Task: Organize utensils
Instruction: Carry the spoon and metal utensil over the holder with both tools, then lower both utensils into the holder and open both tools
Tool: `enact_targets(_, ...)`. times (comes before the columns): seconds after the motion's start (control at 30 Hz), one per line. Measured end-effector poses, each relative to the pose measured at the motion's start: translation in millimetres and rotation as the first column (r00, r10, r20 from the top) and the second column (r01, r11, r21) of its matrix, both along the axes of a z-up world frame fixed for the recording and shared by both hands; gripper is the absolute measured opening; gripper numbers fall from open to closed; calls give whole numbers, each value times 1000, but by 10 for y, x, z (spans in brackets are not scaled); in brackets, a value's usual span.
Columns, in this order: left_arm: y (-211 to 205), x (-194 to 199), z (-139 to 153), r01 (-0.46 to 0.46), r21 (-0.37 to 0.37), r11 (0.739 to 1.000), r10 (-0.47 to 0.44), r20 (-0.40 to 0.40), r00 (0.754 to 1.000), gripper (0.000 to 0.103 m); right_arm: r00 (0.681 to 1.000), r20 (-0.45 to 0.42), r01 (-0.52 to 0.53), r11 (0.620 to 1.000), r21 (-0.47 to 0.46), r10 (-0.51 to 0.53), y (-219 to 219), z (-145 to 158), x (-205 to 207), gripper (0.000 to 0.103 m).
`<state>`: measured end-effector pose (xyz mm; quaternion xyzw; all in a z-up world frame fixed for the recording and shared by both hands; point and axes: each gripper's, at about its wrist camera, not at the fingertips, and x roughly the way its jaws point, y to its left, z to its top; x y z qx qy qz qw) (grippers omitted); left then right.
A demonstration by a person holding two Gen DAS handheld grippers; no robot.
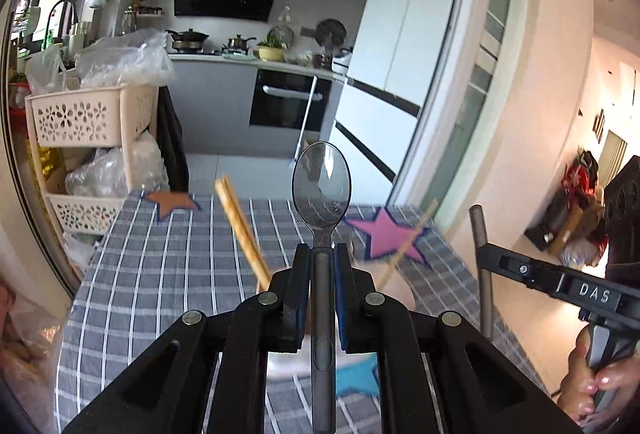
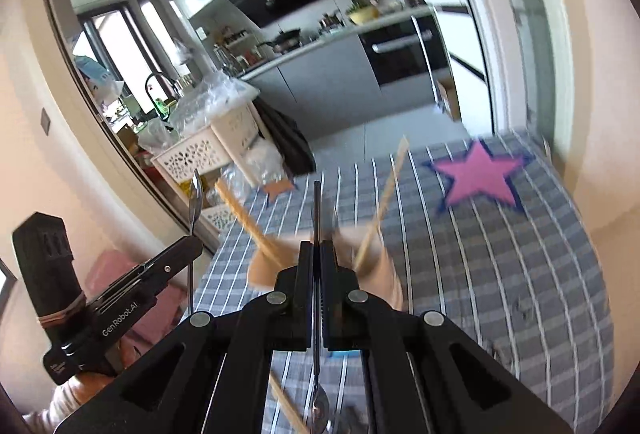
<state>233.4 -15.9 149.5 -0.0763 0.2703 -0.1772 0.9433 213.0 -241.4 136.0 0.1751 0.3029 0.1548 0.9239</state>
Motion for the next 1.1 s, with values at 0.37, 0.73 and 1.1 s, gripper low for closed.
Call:
enact_targets(0.37,-61,614,-131,-71,-47,996,73,47,996,44,987,158,38,994,-99,-23,297,79,698,3)
enact_targets(0.73,-255,668,-521,-111,-11,994,112,140,984,44,970,244,76,974,-215,-21,479,-306,862,3)
enact_targets(1.1,-438,413,-873,-129,153,980,101,181,978,44,969,243,24,955,-297,52,585,-729,686,3)
